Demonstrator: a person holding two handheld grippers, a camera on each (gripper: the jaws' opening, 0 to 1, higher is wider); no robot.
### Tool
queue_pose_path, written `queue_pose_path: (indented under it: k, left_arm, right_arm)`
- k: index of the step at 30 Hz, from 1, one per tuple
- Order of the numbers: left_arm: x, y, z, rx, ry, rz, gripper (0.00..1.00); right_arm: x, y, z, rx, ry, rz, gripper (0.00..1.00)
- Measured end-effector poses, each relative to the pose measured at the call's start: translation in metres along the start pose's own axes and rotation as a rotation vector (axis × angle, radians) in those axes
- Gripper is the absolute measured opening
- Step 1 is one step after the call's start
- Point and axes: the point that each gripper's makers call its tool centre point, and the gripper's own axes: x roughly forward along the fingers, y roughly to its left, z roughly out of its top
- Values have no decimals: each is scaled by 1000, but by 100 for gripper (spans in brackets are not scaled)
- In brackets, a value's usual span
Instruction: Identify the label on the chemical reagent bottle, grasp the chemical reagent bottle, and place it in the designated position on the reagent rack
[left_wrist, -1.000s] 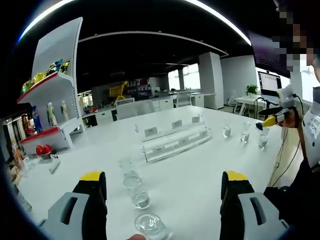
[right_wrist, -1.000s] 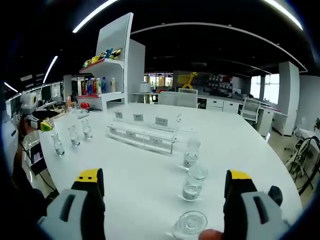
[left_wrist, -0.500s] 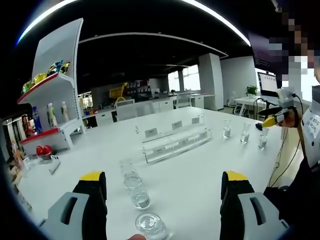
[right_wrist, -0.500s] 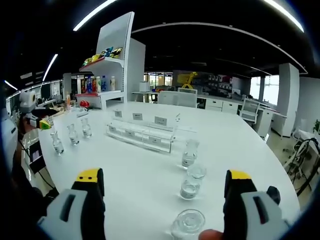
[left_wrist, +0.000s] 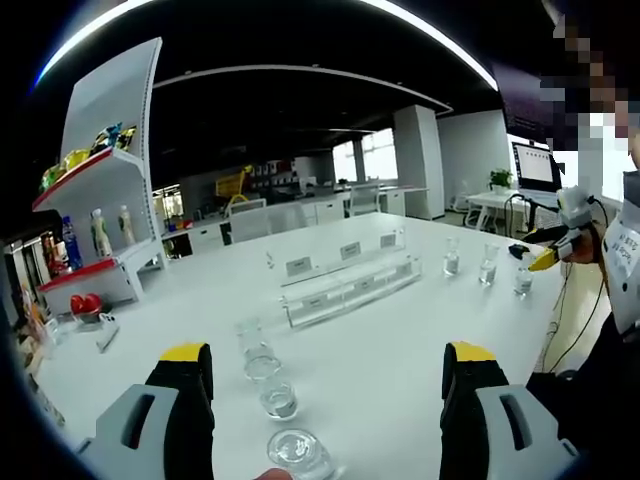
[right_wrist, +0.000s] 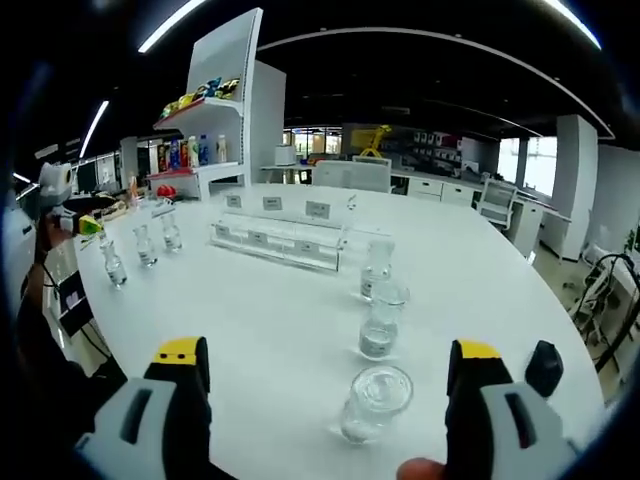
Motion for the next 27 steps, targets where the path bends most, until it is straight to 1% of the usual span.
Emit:
queue_pose_path:
  k: [3, 6, 9, 17, 22, 27]
  left_arm:
    - [0, 0, 0, 3, -1, 0, 95]
    - [0, -1, 1, 3, -1, -5, 95]
    - [0, -3, 2, 11, 0, -10, 95]
    - [1, -5, 3, 16, 2, -15, 95]
    - [1, -5, 3, 15, 3, -13, 95]
    - [1, -7, 4, 19, 5, -14, 95]
  right_arm:
    - [-2, 0, -10, -1, 11, 1, 94]
    - [-2, 1, -19, 15, 12, 3, 91]
    - [-2, 4, -25, 21, 7, 6, 90]
    - [1, 0, -29, 41, -30, -8, 85]
    - [5, -2, -32, 57, -58, -9, 77]
    - [6, -4, -30, 47, -105, -17, 66]
